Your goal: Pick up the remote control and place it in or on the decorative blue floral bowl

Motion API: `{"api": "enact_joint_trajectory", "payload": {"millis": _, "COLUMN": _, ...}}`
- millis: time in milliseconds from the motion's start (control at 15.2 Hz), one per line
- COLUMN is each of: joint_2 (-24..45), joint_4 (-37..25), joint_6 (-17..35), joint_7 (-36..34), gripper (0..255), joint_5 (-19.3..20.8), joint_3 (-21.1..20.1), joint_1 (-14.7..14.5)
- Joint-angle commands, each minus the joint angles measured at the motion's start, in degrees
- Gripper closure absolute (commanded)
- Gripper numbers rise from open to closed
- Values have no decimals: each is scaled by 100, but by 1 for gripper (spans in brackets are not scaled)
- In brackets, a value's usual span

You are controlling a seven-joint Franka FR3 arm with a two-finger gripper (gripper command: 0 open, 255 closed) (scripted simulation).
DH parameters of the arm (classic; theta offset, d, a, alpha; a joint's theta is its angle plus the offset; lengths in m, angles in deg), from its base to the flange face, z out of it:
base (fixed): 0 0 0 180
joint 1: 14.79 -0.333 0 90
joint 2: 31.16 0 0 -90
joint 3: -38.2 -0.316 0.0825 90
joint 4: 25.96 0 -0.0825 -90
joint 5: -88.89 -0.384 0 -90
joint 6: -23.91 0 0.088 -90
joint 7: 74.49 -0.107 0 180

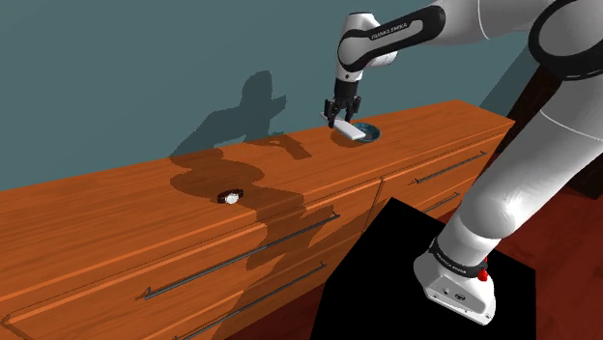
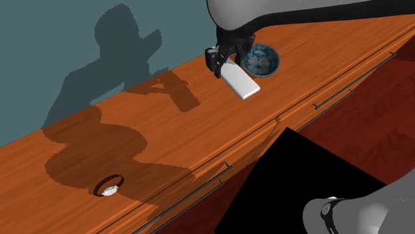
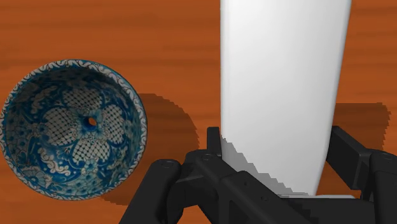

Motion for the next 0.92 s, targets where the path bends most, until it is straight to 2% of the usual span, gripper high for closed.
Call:
{"api": "enact_joint_trajectory", "payload": {"millis": 0, "joint_2": 47, "joint_4": -71, "joint_6": -19, "joint_7": 290, "gripper": 255, "joint_5": 18, "joint_3": 159, "joint_1": 130}}
{"api": "enact_joint_trajectory", "payload": {"millis": 858, "joint_2": 800, "joint_4": -968, "joint_6": -158, "joint_7": 2012, "gripper": 255, "joint_5": -84, "joint_3": 1039, "joint_1": 924}}
